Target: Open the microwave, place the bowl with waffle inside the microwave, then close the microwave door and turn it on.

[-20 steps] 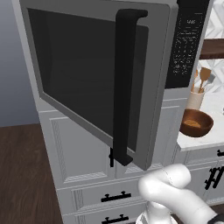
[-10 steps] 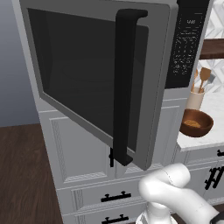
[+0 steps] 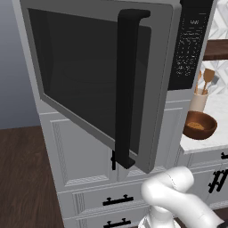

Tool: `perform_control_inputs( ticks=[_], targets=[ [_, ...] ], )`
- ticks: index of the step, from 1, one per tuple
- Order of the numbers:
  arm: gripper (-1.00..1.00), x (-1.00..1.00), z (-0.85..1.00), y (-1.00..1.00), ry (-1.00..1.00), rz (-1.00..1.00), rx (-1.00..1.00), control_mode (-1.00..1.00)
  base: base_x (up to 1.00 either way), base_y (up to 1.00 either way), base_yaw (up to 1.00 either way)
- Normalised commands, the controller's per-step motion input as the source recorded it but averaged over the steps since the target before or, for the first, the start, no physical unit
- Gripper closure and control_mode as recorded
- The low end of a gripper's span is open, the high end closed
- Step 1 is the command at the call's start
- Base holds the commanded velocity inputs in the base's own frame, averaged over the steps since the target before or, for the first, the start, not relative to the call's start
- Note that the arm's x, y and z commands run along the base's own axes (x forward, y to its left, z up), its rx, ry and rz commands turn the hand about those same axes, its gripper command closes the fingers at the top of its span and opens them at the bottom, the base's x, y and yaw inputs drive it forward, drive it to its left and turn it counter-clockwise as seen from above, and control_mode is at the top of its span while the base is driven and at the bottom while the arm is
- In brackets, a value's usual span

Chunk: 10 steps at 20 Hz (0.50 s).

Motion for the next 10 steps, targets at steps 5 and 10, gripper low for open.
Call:
perform_control_inputs(
  ticks=[5, 10],
  targets=[
    [-1.0, 1.0, -0.61, -0.3, 0.22, -0.01, 0.5, -1.0, 0.0, 0.0, 0.0],
    [-1.0, 0.93, -0.54, -0.21, 0.13, -0.24, 0.14, -1.0, 0.0, 0.0, 0.0]
  ],
)
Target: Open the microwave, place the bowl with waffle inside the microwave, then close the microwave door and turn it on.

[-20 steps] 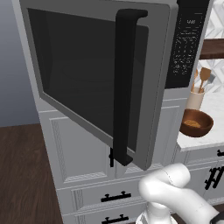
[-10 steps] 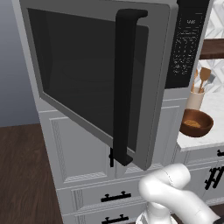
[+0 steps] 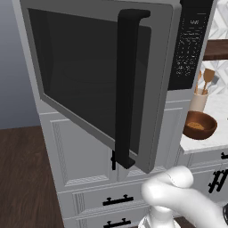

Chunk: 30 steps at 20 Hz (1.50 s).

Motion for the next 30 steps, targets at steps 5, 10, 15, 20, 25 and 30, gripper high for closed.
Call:
perform_control_inputs(
  ticks=[5, 10, 15, 20, 25, 30],
  targets=[
    [-1.0, 0.94, -0.61, -0.28, 0.12, -0.38, 0.0, -1.0, 0.0, 0.0, 0.0],
    [-1.0, 0.47, -0.66, -0.42, 0.08, -0.32, 0.06, -1.0, 0.0, 0.0, 0.0],
    [-1.0, 0.28, -0.45, -0.54, 0.07, -0.15, 0.13, -1.0, 0.0, 0.0, 0.0],
    [-1.0, 0.37, -0.02, -0.14, 0.01, -0.03, 0.05, -1.0, 0.0, 0.0, 0.0],
    [-1.0, 0.1, -0.01, 0.0, 0.0, 0.0, 0.0, -1.0, 0.0, 0.0, 0.0],
    [-1.0, 0.04, -0.15, 0.0, 0.0, 0.0, 0.0, -1.0, 0.0, 0.0, 0.0]
  ],
)
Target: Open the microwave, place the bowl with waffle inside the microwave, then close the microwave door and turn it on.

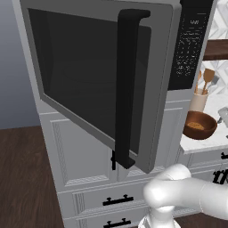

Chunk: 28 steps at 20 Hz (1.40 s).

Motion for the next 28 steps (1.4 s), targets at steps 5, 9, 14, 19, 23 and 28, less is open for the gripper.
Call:
perform_control_inputs(
  ticks=[5, 9, 14, 19, 23, 28],
  targets=[
    [-1.0, 0.29, -0.12, 0.0, 0.0, 0.0, 0.0, -1.0, 0.0, 0.0, 0.0],
    [-1.0, 0.25, -0.23, 0.0, 0.0, -0.07, 0.0, -1.0, 0.0, 0.0, 0.0],
    [-1.0, 0.2, -0.23, 0.0, 0.0, -0.04, 0.0, -1.0, 0.0, 0.0, 0.0],
    [-1.0, 0.31, -0.19, 0.0, 0.0, -0.01, 0.0, -1.0, 0.0, 0.0, 0.0],
    [-1.0, 0.19, -0.19, 0.0, 0.0, 0.0, -0.01, -1.0, 0.0, 0.0, 0.0],
    [1.0, -0.02, -0.4, 0.0, 0.0, 0.0, 0.0, -1.0, 0.0, 0.0, 0.0]
  ],
)
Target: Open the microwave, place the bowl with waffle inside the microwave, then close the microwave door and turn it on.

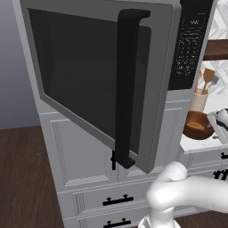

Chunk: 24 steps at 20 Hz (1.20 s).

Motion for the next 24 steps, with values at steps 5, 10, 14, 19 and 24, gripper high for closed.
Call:
perform_control_inputs(
  ticks=[5, 10, 14, 19, 24],
  targets=[
    [1.0, -0.27, -0.67, 0.0, 0.0, 0.0, 0.0, -1.0, 0.0, 0.0, 0.0],
    [1.0, -0.11, -0.61, 0.0, 0.0, 0.0, 0.0, -1.0, 0.0, 0.0, 0.0],
    [1.0, 0.01, -0.22, 0.0, 0.0, 0.0, -0.02, -1.0, 0.0, 0.0, 0.0],
    [1.0, 0.12, 0.06, 0.0, -0.03, -0.04, -0.16, -1.0, 0.0, 0.0, 0.0],
    [1.0, -0.15, 0.59, -0.08, -0.05, -0.03, -0.09, -1.0, 0.0, 0.0, 0.0]
  ],
)
